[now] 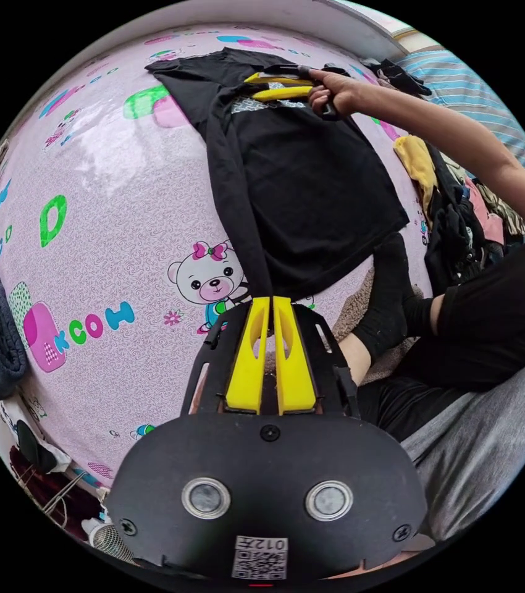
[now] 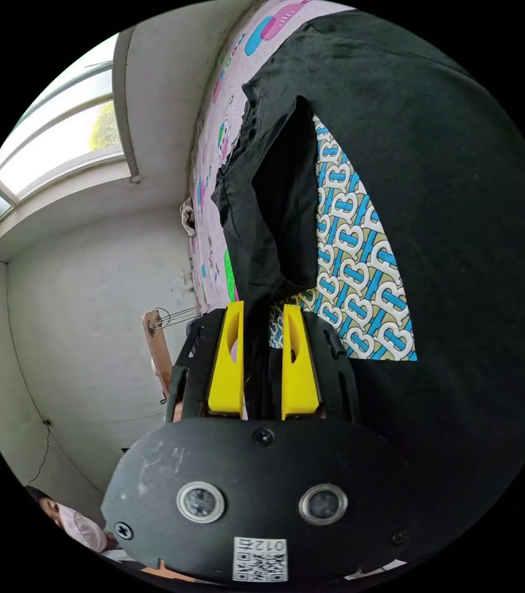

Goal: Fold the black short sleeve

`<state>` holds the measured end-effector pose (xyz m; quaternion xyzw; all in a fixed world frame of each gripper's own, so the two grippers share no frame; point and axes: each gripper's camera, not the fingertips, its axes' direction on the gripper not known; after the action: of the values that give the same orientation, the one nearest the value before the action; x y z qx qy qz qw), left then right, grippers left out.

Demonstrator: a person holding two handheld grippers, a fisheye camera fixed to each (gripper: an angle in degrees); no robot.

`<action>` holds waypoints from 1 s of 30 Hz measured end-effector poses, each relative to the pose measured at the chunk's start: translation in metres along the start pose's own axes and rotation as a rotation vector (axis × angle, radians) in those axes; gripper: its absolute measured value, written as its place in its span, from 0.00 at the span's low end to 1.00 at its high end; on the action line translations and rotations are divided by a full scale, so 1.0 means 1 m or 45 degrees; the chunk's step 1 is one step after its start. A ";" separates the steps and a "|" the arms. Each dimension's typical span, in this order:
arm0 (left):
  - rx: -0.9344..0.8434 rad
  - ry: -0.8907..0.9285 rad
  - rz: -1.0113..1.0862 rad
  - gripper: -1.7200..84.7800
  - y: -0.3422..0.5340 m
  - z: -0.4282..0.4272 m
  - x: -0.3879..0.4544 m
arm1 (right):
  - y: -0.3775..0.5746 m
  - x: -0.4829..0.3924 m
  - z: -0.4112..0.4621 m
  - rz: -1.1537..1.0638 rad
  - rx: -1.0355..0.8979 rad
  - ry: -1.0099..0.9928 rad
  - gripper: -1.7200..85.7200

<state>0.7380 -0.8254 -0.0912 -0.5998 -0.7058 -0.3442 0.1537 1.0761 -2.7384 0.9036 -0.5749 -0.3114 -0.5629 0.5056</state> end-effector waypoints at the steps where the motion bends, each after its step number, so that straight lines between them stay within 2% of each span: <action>1: 0.007 0.015 0.008 0.03 0.001 -0.002 0.000 | -0.005 0.000 0.001 -0.001 0.000 -0.002 0.12; 3: 0.042 0.075 0.037 0.03 0.006 -0.010 -0.001 | -0.012 0.001 0.001 -0.003 0.011 0.004 0.10; 5: 0.069 0.121 0.054 0.03 0.008 -0.015 -0.001 | -0.018 -0.003 -0.005 -0.041 0.049 0.048 0.04; 8: 0.103 0.196 0.104 0.03 0.011 -0.020 0.007 | -0.027 -0.012 -0.022 -0.106 0.074 0.096 0.02; 17: 0.092 0.298 0.215 0.03 -0.005 0.006 0.035 | -0.056 -0.013 -0.074 -0.261 0.040 0.203 0.01; 24: 0.039 0.360 0.122 0.03 -0.021 0.039 0.030 | -0.075 0.014 -0.090 -0.261 0.044 0.147 0.02; 30: 0.065 0.365 0.064 0.04 -0.035 0.056 0.031 | -0.098 0.026 -0.105 -0.315 0.006 0.273 0.05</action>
<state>0.7086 -0.7666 -0.1223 -0.5579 -0.6699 -0.4042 0.2769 0.9549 -2.8132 0.9358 -0.4676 -0.3253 -0.6783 0.4641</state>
